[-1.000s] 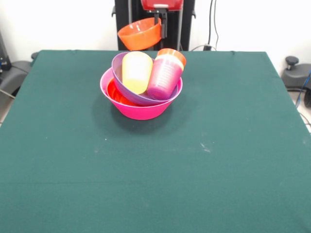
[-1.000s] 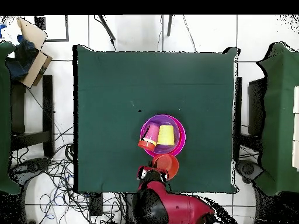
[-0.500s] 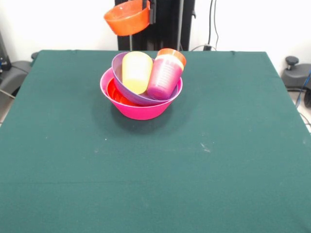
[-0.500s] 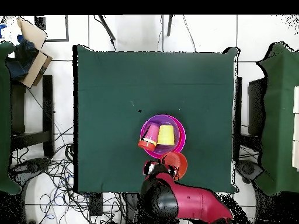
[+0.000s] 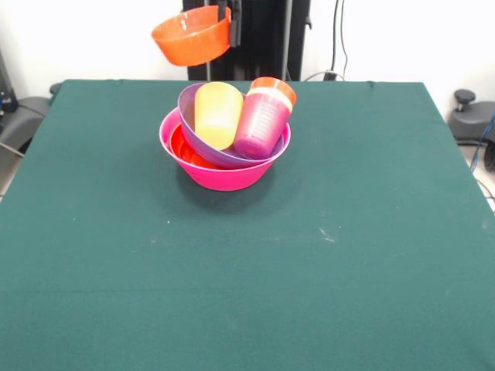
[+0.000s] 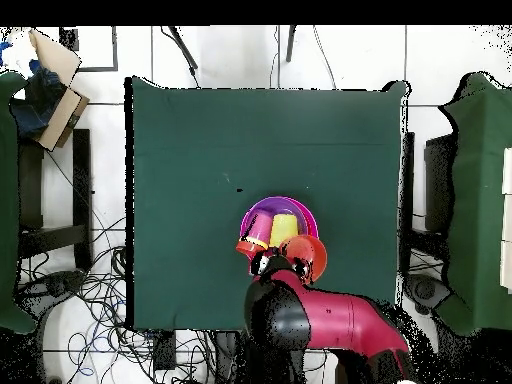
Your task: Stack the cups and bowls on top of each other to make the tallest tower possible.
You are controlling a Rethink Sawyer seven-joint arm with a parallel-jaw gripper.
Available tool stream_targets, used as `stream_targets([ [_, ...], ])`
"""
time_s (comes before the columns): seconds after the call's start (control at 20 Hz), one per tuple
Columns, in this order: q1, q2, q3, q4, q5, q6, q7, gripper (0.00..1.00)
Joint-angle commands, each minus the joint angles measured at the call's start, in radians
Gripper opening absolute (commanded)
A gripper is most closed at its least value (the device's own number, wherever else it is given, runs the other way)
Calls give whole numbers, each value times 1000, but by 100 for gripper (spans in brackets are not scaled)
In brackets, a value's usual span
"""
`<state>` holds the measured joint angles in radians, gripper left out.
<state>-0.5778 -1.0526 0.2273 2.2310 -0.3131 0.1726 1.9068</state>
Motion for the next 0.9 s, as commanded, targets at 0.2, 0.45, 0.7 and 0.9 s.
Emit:
stream_targets([
  [0.2,54,169,29,-114,-57,-57,53,0],
  [0.45,22,178,50,-124,-63,-48,28,0],
  [0.7,12,255,39,-168,-96,-91,15,0],
  [0.9,-11,289,51,-197,-121,-97,4,0],
])
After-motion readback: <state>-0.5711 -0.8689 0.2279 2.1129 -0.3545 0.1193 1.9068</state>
